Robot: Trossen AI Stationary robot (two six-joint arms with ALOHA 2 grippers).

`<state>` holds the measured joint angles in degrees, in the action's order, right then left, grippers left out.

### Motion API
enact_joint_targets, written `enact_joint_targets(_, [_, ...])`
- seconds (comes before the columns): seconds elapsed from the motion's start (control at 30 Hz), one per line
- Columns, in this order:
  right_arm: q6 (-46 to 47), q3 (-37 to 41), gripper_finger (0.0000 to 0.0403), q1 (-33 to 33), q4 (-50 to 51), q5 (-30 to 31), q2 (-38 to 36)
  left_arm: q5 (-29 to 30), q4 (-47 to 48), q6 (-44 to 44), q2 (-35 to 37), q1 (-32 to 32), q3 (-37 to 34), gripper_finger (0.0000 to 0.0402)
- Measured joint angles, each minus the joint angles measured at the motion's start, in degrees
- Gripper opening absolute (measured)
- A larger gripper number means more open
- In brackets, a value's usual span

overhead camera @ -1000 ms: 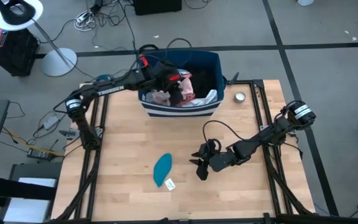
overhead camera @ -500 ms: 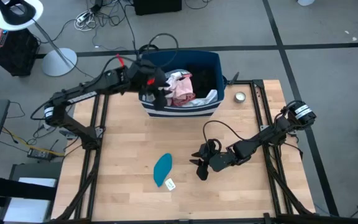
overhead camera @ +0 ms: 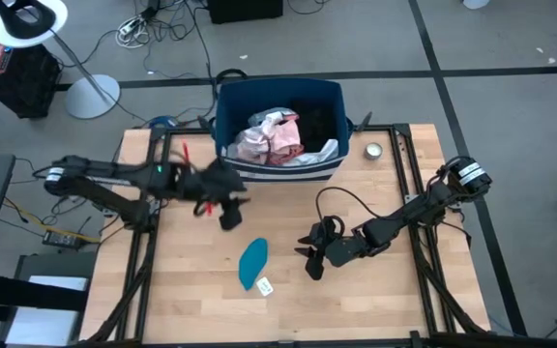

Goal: Sort clothes
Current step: Put the blue sock into the blue laundry bin

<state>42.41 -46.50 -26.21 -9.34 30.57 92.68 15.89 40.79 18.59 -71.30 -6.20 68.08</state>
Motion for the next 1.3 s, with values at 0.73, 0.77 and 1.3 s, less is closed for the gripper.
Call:
enact_joint_targets(0.73, [0.11,0.00,0.0137,0.01,-1.05,-0.04,0.00,4.12,-32.54,25.55,-13.24,-17.09,-23.94,0.0147])
enact_joint_targets(0.77, [0.11,0.00,0.0137,-0.01,-1.05,-0.07,0.00,3.99,-34.01,25.49,-14.64,-17.13,-23.90,0.0147])
enact_joint_targets(1.3, [-0.02,0.02,0.0137,0.01,-1.13,-0.13,0.00,7.32,-41.74,24.31,-29.00,-17.09,-23.71,0.0145])
